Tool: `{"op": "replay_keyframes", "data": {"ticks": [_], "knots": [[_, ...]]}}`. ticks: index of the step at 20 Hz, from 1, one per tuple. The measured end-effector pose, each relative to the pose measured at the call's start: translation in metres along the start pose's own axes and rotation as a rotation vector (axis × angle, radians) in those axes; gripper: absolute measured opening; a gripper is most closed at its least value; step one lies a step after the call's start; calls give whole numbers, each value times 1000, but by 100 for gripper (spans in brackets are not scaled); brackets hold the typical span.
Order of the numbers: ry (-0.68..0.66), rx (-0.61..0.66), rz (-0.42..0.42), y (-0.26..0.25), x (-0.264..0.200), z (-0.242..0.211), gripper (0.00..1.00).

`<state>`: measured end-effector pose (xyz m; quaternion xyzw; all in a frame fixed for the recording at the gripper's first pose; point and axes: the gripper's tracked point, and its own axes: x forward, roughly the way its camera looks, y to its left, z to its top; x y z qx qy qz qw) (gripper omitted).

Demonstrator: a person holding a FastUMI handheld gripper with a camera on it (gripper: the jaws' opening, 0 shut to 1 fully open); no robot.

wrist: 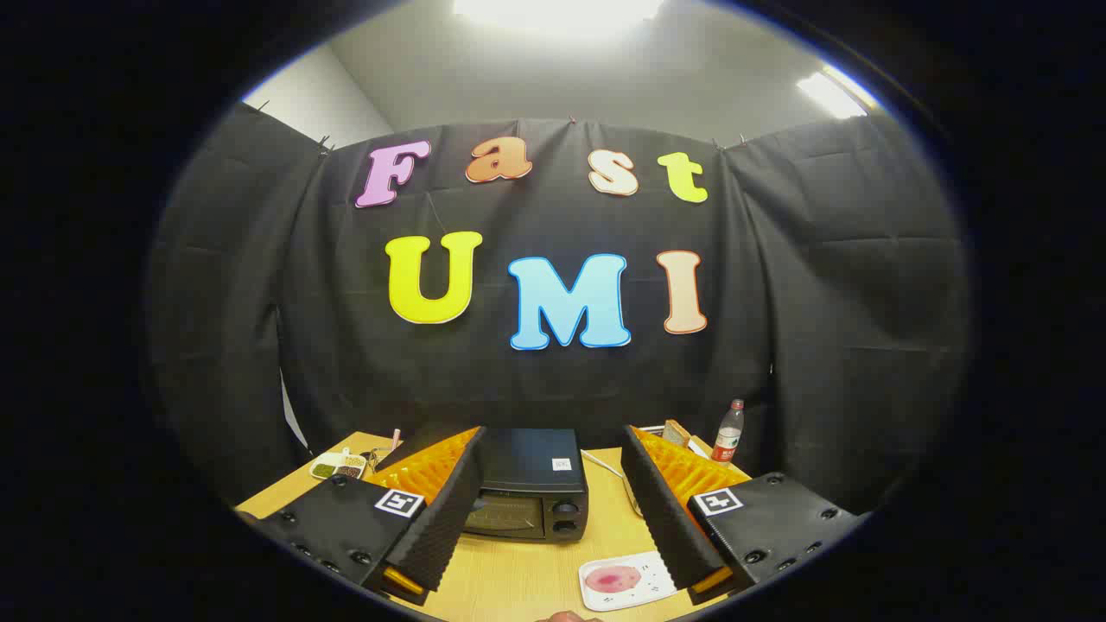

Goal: Open the toaster oven, put the food inside, and close the toaster oven door.

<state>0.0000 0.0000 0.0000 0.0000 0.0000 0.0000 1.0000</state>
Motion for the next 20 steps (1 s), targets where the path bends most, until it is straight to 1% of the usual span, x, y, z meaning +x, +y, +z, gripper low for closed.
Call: {"op": "replay_keyframes", "data": {"ticks": [8,20], "knots": [[35,-2,19,8,13,-12,97],[106,-27,65,35,41,-34,97]]}}
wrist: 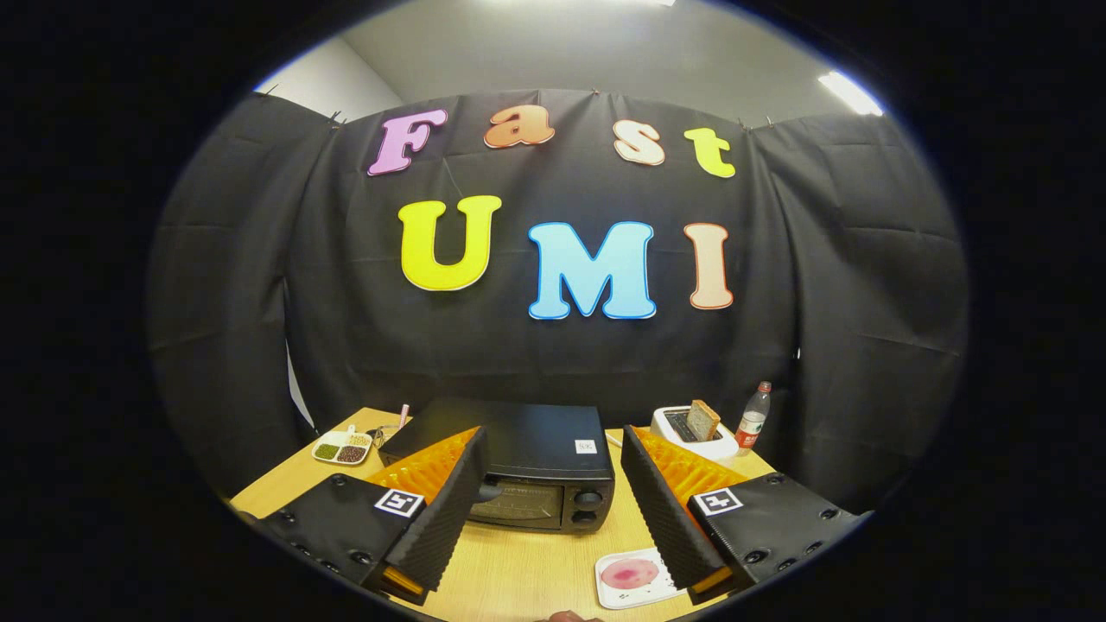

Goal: Open the toaster oven, put the food inside, and close the toaster oven door.

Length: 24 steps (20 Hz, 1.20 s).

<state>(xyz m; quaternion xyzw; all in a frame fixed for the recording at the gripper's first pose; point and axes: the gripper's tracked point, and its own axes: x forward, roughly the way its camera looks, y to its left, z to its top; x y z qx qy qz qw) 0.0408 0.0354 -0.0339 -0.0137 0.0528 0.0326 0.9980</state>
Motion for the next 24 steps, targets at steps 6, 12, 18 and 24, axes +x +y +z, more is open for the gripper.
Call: {"op": "replay_keyframes", "data": {"ticks": [6,12,18,24], "knots": [[66,-8,18,20,28,-17,97],[121,-20,37,42,66,-34,98],[196,-30,35,63,108,-59,98],[290,-21,2,76,134,-97,98]]}}
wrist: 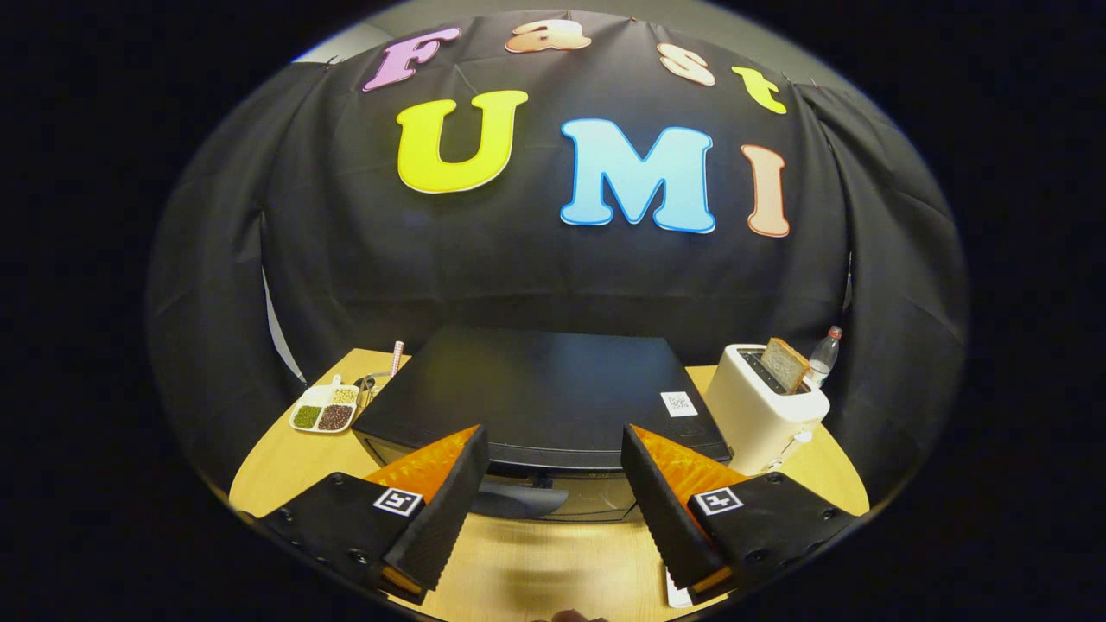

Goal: Open the toaster oven, put the food inside, and close the toaster oven door.

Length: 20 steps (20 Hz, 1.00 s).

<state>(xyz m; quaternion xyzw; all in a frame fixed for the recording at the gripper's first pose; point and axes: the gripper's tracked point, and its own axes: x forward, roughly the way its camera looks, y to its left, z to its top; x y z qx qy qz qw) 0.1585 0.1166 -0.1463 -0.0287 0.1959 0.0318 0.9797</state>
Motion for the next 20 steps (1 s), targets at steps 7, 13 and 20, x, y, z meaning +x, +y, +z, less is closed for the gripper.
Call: {"op": "replay_keyframes", "data": {"ticks": [7,13,20], "knots": [[73,29,-19,19,23,-22,98],[103,27,-17,28,27,-36,99],[134,32,11,30,17,-46,98]]}}
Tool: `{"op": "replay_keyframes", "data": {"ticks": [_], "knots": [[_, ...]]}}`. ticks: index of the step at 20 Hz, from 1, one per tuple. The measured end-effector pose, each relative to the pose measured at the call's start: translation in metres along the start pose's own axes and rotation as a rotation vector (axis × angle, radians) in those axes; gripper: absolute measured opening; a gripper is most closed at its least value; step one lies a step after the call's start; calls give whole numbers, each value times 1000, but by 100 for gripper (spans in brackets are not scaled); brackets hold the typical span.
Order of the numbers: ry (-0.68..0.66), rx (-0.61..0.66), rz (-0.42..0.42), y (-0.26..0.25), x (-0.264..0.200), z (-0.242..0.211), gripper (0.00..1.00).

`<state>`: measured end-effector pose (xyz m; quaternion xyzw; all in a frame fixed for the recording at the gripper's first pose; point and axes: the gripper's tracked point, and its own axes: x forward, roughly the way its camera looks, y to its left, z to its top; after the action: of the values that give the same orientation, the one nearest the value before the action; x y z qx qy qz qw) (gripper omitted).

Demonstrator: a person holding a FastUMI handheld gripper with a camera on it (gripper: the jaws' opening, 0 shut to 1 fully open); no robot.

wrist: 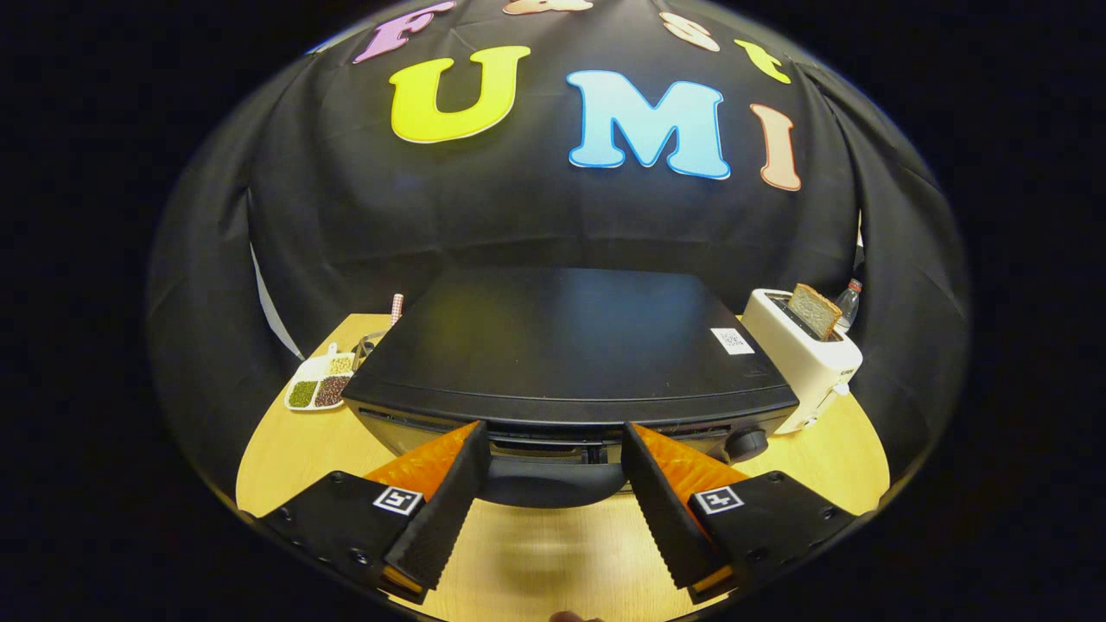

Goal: Open the toaster oven, put the food inside, and close the toaster oven door.

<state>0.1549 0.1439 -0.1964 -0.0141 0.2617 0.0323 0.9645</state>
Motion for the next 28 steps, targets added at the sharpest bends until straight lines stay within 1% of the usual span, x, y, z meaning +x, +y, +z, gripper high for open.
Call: {"op": "replay_keyframes", "data": {"ticks": [3,13,17,20,22,24,26,27,28], "knots": [[19,-2,20,2,-9,-14,98],[49,-10,30,2,-30,-44,97],[67,-29,55,4,-39,-62,97],[94,-77,71,4,-45,-77,96],[128,-76,83,3,-48,-92,96],[180,-22,100,5,-50,-111,96],[294,26,121,4,-48,-144,96],[344,32,105,-3,-47,-160,96],[366,39,85,-13,-47,-169,96]]}}
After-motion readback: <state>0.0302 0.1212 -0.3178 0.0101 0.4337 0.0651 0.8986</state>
